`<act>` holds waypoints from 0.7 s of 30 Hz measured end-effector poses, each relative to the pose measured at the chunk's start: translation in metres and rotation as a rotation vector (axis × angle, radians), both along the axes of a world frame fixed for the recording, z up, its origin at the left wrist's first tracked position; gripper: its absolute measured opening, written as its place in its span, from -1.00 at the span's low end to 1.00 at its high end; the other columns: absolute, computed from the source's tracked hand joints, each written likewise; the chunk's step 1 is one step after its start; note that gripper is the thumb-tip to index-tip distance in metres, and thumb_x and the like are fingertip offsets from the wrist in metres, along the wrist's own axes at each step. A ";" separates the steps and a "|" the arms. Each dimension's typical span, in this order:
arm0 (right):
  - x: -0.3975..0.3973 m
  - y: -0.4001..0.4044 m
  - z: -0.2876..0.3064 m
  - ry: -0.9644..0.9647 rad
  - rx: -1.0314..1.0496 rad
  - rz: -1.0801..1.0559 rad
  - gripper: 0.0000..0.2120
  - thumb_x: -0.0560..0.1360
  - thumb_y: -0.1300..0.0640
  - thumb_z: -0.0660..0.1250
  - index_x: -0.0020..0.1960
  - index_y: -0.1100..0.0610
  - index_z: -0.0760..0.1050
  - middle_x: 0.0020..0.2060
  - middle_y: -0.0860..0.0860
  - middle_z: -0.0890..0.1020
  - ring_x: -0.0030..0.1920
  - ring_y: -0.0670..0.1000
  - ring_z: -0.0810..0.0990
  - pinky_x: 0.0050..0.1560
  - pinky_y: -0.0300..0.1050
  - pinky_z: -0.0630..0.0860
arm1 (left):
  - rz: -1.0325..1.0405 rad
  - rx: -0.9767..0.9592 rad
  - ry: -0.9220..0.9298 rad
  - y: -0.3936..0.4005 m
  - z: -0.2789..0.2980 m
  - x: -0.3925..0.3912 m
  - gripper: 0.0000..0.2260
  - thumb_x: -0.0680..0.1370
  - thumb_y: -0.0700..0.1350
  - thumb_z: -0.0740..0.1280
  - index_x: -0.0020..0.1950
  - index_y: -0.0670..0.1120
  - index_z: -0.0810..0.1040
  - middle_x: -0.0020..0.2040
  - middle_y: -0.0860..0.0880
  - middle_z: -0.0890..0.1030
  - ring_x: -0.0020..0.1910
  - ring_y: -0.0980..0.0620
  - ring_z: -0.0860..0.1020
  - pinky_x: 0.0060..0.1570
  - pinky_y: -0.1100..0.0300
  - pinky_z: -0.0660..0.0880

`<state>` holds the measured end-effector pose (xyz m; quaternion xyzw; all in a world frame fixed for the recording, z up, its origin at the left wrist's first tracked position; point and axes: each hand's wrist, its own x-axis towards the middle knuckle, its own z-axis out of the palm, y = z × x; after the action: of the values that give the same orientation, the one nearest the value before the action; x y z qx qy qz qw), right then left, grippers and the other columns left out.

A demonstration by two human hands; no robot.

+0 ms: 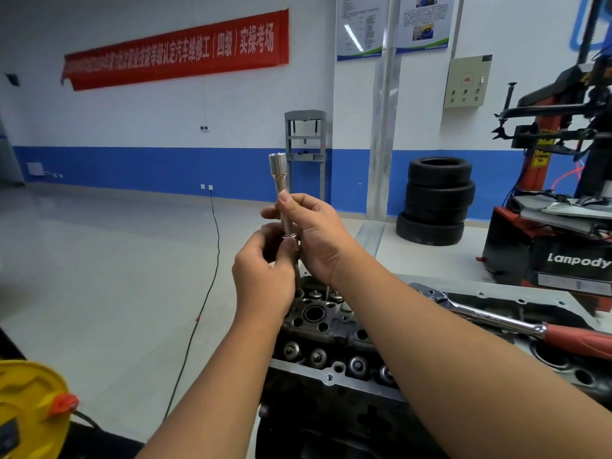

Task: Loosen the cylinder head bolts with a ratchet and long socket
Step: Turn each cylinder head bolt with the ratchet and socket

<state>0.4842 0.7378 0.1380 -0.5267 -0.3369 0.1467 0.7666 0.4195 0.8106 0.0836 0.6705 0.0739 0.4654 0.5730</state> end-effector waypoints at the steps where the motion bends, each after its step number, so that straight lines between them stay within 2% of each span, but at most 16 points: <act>1: -0.001 0.001 0.000 0.010 -0.006 0.009 -0.77 0.62 -0.02 0.39 -0.01 0.16 0.61 -0.02 0.11 0.73 -0.04 0.13 0.63 0.22 0.37 0.55 | 0.008 0.005 -0.009 0.001 -0.001 0.001 -0.78 0.62 -0.19 0.45 0.01 0.16 0.65 -0.09 0.15 0.74 -0.06 0.14 0.71 0.09 -0.09 0.68; 3: -0.002 0.003 0.000 0.016 -0.037 0.028 -0.68 0.67 -0.07 0.31 -0.03 0.17 0.65 -0.03 0.11 0.74 -0.08 0.10 0.64 0.20 0.32 0.58 | 0.012 0.012 -0.016 0.002 -0.001 0.001 -0.87 0.60 -0.13 0.49 0.01 0.13 0.66 -0.12 0.12 0.74 -0.10 0.08 0.72 0.05 -0.12 0.68; 5: -0.003 0.004 0.000 0.012 -0.055 0.034 -0.64 0.67 -0.09 0.28 -0.06 0.15 0.68 -0.06 0.10 0.74 -0.14 0.04 0.65 0.10 0.21 0.61 | -0.018 0.014 -0.018 0.000 -0.002 0.001 -0.93 0.62 -0.04 0.43 0.01 0.14 0.68 -0.14 0.09 0.73 -0.11 0.01 0.70 0.00 -0.11 0.67; 8: -0.003 0.002 0.001 0.001 -0.013 0.028 -0.71 0.52 -0.12 0.44 -0.05 0.12 0.65 -0.06 0.12 0.73 -0.18 0.05 0.61 0.04 0.17 0.54 | -0.012 0.040 -0.010 -0.002 -0.001 0.001 -0.84 0.64 -0.05 0.39 -0.02 0.23 0.66 -0.16 0.12 0.72 -0.13 0.04 0.69 -0.06 -0.01 0.63; 12: 0.000 -0.002 -0.002 -0.080 -0.027 0.038 -0.89 0.53 0.12 0.51 -0.10 0.12 0.61 -0.07 0.09 0.73 -0.15 -0.01 0.64 0.07 0.14 0.53 | 0.015 0.034 0.008 0.000 0.000 -0.001 -0.79 0.58 -0.04 0.51 -0.12 0.32 0.67 -0.24 0.06 0.72 -0.25 -0.08 0.69 -0.15 -0.19 0.68; 14: 0.000 0.000 -0.003 -0.100 -0.050 0.008 -0.90 0.54 0.12 0.50 -0.10 0.11 0.62 -0.08 0.07 0.74 -0.13 -0.01 0.64 0.03 0.09 0.55 | -0.004 0.012 -0.006 0.000 0.001 -0.002 -0.84 0.60 0.01 0.47 -0.11 0.27 0.69 -0.25 0.02 0.71 -0.23 -0.16 0.69 -0.17 -0.25 0.67; 15: 0.000 0.001 -0.003 -0.104 -0.063 -0.006 -0.90 0.56 0.10 0.48 -0.08 0.11 0.62 -0.08 0.05 0.74 -0.14 -0.02 0.64 -0.03 0.05 0.57 | -0.025 -0.010 -0.014 -0.001 0.002 -0.003 -0.88 0.62 0.07 0.43 -0.10 0.25 0.70 -0.23 0.00 0.72 -0.20 -0.17 0.69 -0.15 -0.27 0.67; 17: -0.001 0.001 -0.002 -0.096 -0.080 -0.026 -0.85 0.60 0.05 0.43 -0.03 0.13 0.62 -0.11 0.02 0.74 -0.19 -0.05 0.66 -0.23 -0.10 0.60 | -0.088 -0.074 -0.016 -0.003 0.004 -0.004 -0.82 0.61 0.14 0.30 -0.07 0.25 0.71 -0.14 -0.02 0.74 -0.07 -0.17 0.71 0.00 -0.29 0.67; 19: 0.000 0.000 -0.001 -0.085 -0.088 -0.046 -0.80 0.63 0.01 0.39 -0.03 0.13 0.63 -0.16 0.01 0.73 -0.24 -0.07 0.65 -0.34 -0.15 0.57 | -0.124 -0.093 0.003 -0.004 0.005 -0.004 -0.74 0.61 0.06 0.23 -0.05 0.32 0.70 -0.07 0.03 0.75 0.03 -0.09 0.72 0.11 -0.26 0.65; 21: 0.000 0.001 0.000 -0.075 -0.105 -0.053 -0.74 0.66 -0.03 0.34 -0.07 0.12 0.64 -0.17 0.01 0.73 -0.26 -0.07 0.64 -0.30 -0.13 0.57 | -0.084 -0.047 0.006 -0.003 0.003 -0.003 -0.68 0.67 -0.07 0.25 -0.04 0.32 0.68 -0.07 0.11 0.74 0.01 -0.04 0.72 0.09 -0.24 0.66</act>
<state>0.4841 0.7392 0.1379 -0.5798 -0.3432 0.1239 0.7285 0.4164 0.8077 0.0870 0.6609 0.0585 0.4369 0.6074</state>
